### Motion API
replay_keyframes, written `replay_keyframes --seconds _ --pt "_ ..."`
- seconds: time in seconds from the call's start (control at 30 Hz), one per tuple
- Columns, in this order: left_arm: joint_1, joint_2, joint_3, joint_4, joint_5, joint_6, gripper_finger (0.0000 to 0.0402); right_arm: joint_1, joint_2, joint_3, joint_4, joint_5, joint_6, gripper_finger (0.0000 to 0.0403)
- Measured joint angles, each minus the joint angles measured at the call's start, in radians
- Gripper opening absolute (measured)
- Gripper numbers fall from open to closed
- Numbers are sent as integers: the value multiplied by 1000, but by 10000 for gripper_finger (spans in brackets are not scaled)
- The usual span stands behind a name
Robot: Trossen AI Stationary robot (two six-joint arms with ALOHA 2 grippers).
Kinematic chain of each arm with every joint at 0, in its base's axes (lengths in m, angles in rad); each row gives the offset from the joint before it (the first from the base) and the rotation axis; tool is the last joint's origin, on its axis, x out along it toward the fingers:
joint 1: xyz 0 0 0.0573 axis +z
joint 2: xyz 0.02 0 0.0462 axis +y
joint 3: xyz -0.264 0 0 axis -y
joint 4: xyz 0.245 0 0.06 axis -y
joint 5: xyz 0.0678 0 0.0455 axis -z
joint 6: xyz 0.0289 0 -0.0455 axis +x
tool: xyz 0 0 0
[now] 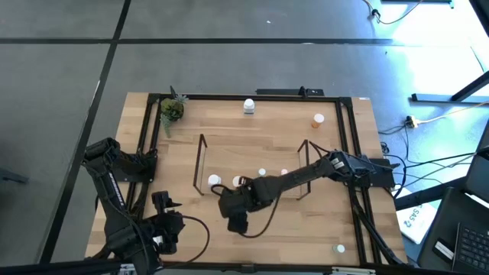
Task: Pick and place medicine bottles onto shelf by color
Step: Put the bottom orange pill bottle on the shelf aligned with the other orange pill bottle
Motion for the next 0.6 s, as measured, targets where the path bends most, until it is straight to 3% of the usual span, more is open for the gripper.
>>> replay_keyframes --seconds 0.17,0.37,0.6 --pt "0 0 0 0 0 0 306 -28 0 0 -2 -1 -13 205" --pt "0 0 0 0 0 0 306 -47 0 0 -5 -1 -30 226" --pt "0 0 0 0 0 0 306 -54 11 -2 -29 14 -50 209"
